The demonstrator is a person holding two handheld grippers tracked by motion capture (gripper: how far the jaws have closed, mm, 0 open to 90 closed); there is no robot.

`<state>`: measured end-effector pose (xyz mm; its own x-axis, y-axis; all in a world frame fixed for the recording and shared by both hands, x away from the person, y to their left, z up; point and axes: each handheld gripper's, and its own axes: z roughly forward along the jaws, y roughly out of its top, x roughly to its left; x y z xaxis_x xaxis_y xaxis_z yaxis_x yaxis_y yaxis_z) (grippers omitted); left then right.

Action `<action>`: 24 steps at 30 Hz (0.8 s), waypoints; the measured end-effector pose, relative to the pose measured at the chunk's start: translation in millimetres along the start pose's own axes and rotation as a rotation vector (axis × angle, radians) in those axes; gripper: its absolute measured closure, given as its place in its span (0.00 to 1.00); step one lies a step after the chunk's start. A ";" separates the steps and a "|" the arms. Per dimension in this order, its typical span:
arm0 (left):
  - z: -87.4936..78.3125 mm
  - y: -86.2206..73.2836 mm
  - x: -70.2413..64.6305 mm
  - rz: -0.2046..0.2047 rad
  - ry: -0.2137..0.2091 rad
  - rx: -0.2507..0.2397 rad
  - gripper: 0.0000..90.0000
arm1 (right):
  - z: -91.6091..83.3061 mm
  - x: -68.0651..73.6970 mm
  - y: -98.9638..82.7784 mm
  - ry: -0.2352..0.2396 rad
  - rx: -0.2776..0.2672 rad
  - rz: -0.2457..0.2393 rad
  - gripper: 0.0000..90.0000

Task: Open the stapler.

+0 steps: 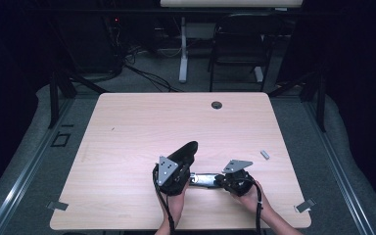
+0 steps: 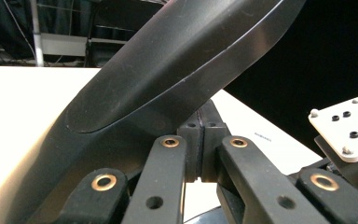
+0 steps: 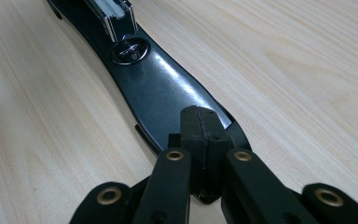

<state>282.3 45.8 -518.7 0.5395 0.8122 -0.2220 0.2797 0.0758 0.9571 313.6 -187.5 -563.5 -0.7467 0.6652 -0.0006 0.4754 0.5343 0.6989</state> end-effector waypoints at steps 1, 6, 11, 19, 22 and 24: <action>-0.2 0.2 0.1 0.000 0.001 -0.002 1.00 | 0.0 0.0 0.0 0.000 0.000 0.000 1.00; -2.4 1.8 1.7 0.003 0.011 -0.013 1.00 | -0.4 0.5 0.4 -0.004 0.008 -0.004 1.00; -6.0 3.8 4.6 -0.004 0.026 -0.035 1.00 | -0.3 1.5 0.6 -0.013 0.008 -0.006 1.00; -12.4 6.9 10.2 -0.004 0.032 -0.049 1.00 | -0.1 1.7 0.6 -0.014 0.006 -0.006 1.00; -13.6 7.3 11.1 0.001 0.038 -0.053 1.00 | -0.3 1.8 0.9 -0.013 0.011 -0.008 1.00; -13.9 7.3 11.0 0.003 0.037 -0.053 1.00 | -0.2 1.9 0.9 -0.013 0.011 -0.008 1.00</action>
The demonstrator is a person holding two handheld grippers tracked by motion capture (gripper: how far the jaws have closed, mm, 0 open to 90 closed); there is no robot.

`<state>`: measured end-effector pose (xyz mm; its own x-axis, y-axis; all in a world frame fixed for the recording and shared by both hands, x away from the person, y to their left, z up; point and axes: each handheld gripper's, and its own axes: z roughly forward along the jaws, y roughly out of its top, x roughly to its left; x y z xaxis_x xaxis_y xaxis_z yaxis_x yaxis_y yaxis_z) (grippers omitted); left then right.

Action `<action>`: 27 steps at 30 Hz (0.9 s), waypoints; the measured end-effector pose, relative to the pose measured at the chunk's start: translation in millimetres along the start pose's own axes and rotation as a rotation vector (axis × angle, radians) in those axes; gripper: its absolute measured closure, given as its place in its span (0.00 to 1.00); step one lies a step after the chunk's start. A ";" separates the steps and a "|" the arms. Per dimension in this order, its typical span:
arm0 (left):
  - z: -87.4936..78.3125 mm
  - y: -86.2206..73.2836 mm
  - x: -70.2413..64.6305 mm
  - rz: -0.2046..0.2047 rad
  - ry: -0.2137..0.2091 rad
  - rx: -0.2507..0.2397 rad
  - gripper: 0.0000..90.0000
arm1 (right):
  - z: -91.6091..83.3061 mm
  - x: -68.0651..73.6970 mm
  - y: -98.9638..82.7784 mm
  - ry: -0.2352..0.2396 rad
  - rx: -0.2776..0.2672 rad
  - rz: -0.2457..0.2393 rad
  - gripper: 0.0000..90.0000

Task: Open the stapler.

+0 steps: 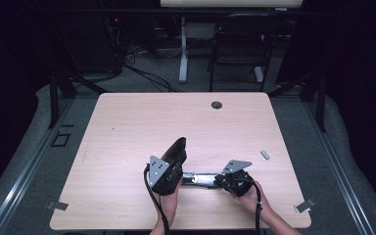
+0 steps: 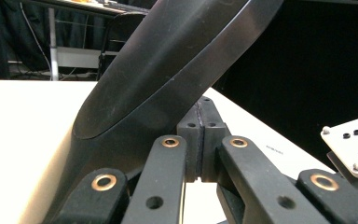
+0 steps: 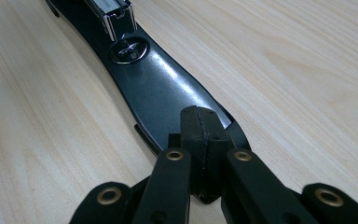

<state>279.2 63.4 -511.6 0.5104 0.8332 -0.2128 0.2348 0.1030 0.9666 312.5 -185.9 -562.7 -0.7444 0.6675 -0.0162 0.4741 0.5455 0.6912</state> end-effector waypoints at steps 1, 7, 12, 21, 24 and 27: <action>-0.3 0.1 0.3 0.002 -0.001 0.001 1.00 | 0.1 0.1 0.0 0.000 -0.001 0.000 1.00; -1.4 0.8 1.4 0.010 0.007 -0.005 1.00 | 0.1 -0.2 -0.3 0.000 -0.005 0.002 1.00; -3.2 1.6 3.3 0.011 0.014 -0.013 1.00 | 0.1 0.1 0.1 0.000 0.000 -0.004 1.00; -5.8 3.0 6.1 0.024 0.020 -0.015 1.00 | 0.1 -0.3 0.4 -0.001 0.002 -0.005 1.00; -6.2 3.5 5.6 0.059 0.038 -0.008 1.00 | -0.2 0.2 0.6 0.000 0.007 0.000 1.00; -6.4 3.8 5.1 0.090 0.048 -0.001 1.00 | -0.2 0.3 0.6 -0.003 0.007 -0.001 1.00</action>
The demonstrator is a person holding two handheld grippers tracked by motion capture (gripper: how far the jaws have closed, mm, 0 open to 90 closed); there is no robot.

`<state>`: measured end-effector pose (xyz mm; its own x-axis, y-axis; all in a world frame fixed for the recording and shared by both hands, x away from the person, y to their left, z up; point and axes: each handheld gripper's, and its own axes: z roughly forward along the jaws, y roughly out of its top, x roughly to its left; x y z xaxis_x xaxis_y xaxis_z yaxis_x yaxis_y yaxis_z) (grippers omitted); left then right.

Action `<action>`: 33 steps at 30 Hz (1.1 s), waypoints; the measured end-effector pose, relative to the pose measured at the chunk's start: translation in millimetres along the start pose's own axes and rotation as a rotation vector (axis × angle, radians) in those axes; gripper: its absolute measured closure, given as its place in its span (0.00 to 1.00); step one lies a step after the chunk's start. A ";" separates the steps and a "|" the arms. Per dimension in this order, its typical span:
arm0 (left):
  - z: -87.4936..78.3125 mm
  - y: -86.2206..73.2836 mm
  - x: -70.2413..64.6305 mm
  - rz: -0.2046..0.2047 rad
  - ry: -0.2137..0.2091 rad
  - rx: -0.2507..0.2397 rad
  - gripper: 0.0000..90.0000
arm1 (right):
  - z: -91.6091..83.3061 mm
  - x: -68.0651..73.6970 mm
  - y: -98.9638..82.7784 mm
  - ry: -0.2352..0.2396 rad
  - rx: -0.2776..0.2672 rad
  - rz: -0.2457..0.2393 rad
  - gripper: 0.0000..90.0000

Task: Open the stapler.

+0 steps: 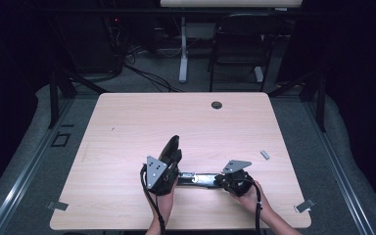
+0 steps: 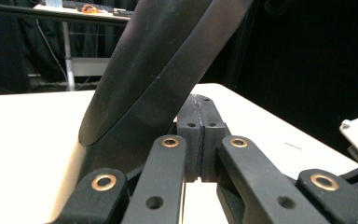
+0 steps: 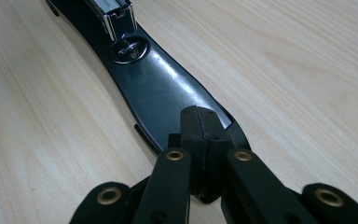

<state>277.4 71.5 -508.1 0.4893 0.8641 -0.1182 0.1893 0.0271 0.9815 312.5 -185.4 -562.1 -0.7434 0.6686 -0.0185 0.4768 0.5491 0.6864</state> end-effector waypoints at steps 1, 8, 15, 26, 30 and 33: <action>-0.1 0.2 0.3 0.002 0.000 0.001 1.00 | 0.0 0.0 0.0 0.000 0.000 0.000 1.00; -2.1 1.5 4.2 0.000 0.003 -0.005 1.00 | -0.1 0.0 0.2 0.000 0.004 -0.004 1.00; -4.1 2.5 7.6 0.007 0.009 -0.007 1.00 | 0.0 -0.1 0.4 0.001 0.003 0.000 1.00; -7.5 4.1 12.4 0.027 0.033 -0.010 1.00 | 0.2 -0.4 0.6 0.002 0.002 0.006 1.00; -8.9 4.7 13.4 0.050 0.045 -0.004 1.00 | 0.2 -0.4 0.6 0.002 0.002 0.005 1.00; -10.0 5.3 15.5 0.051 0.043 -0.001 1.00 | 0.2 -0.3 0.7 0.001 0.002 0.005 1.00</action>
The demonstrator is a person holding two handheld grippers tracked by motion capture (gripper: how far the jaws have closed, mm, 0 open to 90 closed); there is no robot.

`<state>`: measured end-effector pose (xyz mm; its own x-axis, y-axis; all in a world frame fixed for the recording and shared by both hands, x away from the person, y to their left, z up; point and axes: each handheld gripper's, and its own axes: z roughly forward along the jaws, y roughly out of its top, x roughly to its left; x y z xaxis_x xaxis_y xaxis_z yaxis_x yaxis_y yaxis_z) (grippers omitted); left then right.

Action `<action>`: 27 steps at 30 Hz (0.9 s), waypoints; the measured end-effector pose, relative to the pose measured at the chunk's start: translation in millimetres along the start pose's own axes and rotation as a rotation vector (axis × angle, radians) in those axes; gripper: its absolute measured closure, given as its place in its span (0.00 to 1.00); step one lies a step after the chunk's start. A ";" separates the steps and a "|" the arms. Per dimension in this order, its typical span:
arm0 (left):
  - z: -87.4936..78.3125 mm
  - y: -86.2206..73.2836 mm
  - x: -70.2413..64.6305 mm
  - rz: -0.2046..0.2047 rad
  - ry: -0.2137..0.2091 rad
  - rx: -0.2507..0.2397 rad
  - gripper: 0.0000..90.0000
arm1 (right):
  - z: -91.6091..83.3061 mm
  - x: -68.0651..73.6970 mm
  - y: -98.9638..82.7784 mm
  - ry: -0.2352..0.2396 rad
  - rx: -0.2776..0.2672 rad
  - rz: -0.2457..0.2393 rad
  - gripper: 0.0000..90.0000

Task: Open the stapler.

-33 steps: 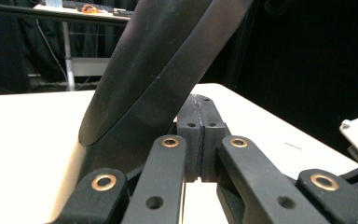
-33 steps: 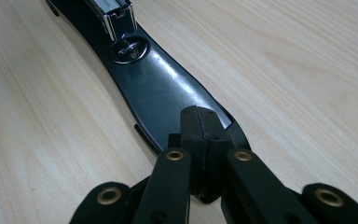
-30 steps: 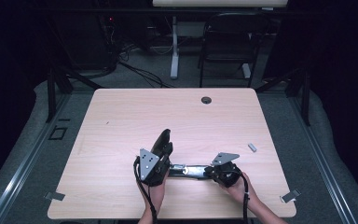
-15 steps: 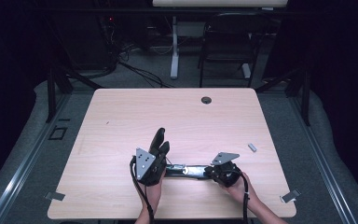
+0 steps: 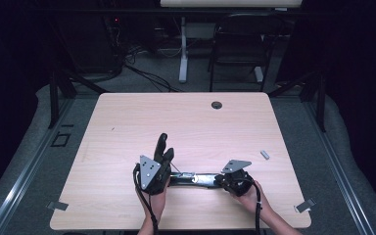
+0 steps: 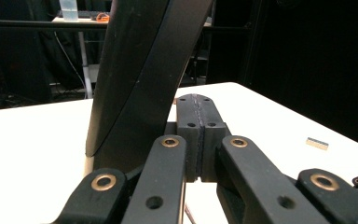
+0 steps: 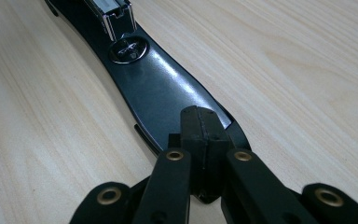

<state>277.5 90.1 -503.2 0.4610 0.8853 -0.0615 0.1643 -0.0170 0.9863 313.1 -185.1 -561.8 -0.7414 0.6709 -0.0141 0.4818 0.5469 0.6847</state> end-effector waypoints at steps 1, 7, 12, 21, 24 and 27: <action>-0.3 0.1 1.0 -0.010 -0.003 -0.003 1.00 | -0.1 0.0 0.0 0.000 0.001 0.003 1.00; -3.7 1.4 8.3 -0.038 0.016 -0.005 1.00 | 0.0 -0.2 -0.2 0.002 -0.001 0.004 1.00; -10.8 0.3 31.3 -0.094 0.042 -0.003 1.00 | 0.0 -0.7 -0.3 0.003 -0.001 0.002 1.00; -17.9 -0.8 47.6 -0.113 0.071 0.001 1.00 | 0.1 -0.1 0.3 0.000 0.001 0.006 1.00; -18.1 -0.6 48.2 -0.121 0.069 0.001 1.00 | 0.0 -0.7 -0.4 0.003 -0.003 0.005 1.00; -18.9 -0.9 48.0 -0.122 0.072 0.001 1.00 | -0.2 0.0 -0.2 0.000 0.001 0.006 1.00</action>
<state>283.1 141.4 -504.2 0.3739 0.9119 -0.1694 0.2163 0.0919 0.9720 312.9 -185.3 -561.8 -0.7388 0.6738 -0.0100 0.4865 0.5436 0.6839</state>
